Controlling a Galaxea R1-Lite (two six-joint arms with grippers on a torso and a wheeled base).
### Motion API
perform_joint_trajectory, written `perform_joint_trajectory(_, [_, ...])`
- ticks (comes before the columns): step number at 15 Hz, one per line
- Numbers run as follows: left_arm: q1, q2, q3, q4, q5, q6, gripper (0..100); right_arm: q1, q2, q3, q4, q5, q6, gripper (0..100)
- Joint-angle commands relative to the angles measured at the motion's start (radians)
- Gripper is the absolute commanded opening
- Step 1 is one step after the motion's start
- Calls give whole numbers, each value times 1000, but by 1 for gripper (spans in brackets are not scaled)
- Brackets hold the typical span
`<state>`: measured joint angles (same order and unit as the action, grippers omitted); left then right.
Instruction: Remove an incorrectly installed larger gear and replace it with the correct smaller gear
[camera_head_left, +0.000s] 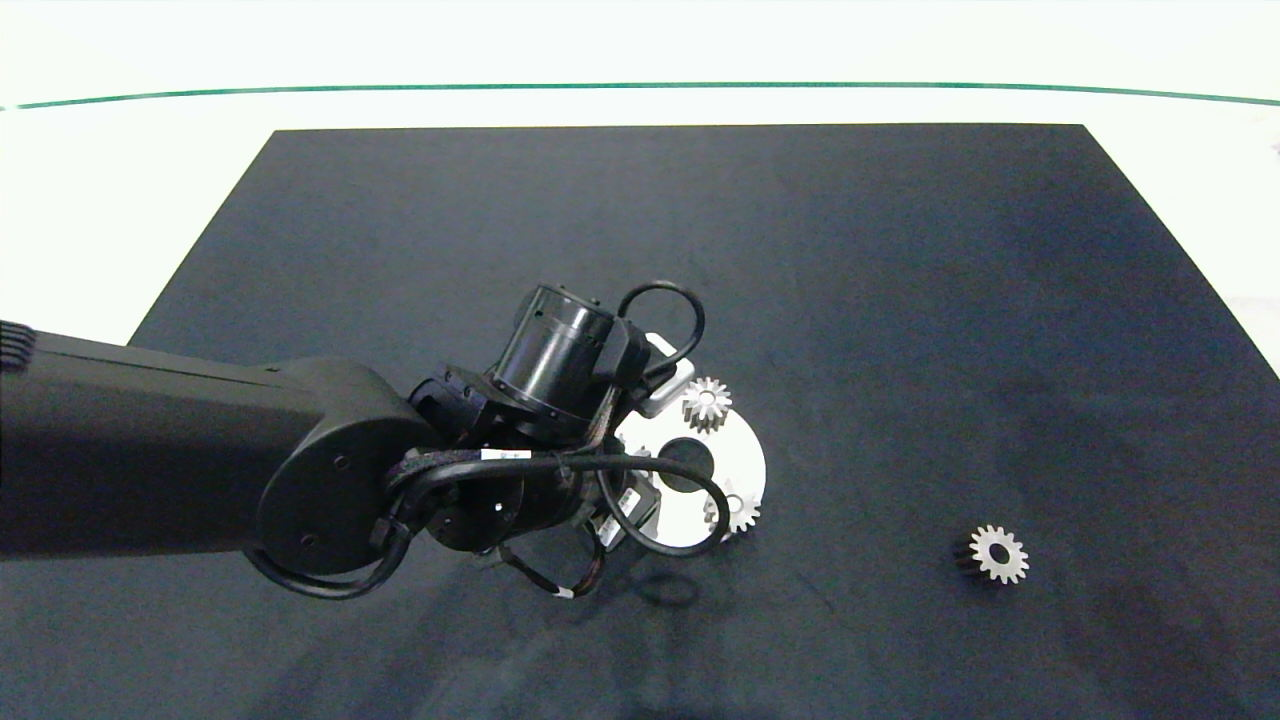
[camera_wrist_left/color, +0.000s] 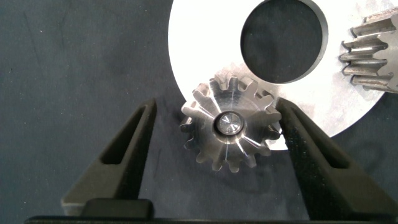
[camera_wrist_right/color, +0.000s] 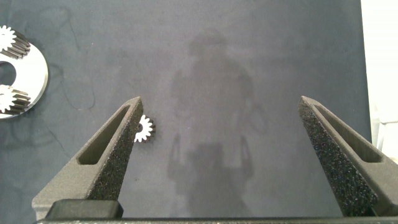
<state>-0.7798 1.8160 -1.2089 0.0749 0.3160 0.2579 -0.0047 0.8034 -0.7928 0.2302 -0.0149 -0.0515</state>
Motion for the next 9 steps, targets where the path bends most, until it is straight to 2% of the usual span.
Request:
perform_joint_trajectory(1, [1,-3,2,2,3,1,68,0,-1,-2,1,0,-1,100])
perform_joint_trajectory(9, [-1,-1,3,2,3,0,51,-6,-1,-11,1,0,-2,100])
